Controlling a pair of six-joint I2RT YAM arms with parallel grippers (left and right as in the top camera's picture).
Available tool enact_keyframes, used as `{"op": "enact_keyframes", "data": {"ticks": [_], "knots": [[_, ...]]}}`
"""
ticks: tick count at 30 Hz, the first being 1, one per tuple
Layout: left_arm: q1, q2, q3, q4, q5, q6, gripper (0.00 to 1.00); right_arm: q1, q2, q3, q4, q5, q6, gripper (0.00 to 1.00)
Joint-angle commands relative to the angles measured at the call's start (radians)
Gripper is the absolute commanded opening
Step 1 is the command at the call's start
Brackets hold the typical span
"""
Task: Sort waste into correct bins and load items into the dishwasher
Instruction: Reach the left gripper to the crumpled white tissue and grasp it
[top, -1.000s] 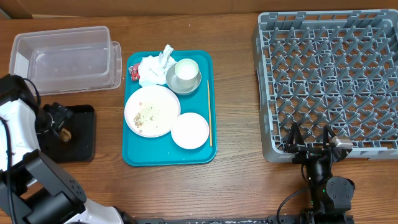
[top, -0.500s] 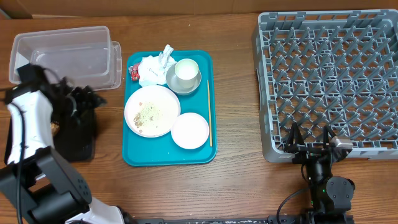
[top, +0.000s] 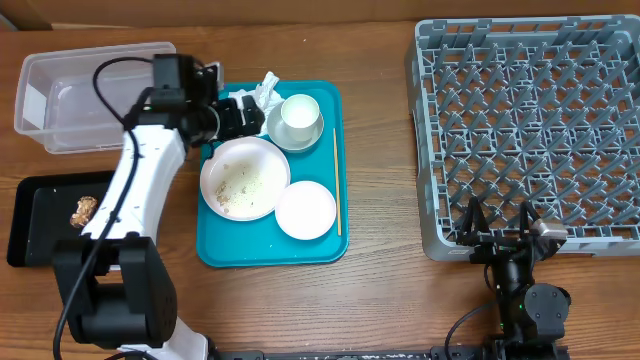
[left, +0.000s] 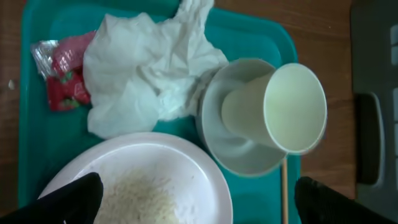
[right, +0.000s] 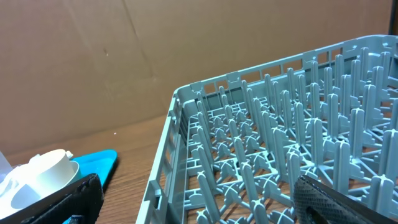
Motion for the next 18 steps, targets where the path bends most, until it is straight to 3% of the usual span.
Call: {"op": "enact_keyframes", "data": {"ticks": [1,13,18], "knots": [[-0.042,0.003,0.016,0.091,-0.177,-0.044,1.0,-0.003,-0.008,-0.01,0.007,-0.005,-0.006,1.0],[-0.049,0.041,0.016,0.236,-0.225,-0.033,1.0,-0.004,-0.008,-0.01,0.007,-0.005,-0.006,1.0],[-0.055,0.141,0.05,0.241,-0.261,0.099,1.0,-0.003,-0.008,-0.01,0.007,-0.005,-0.006,1.0]]}}
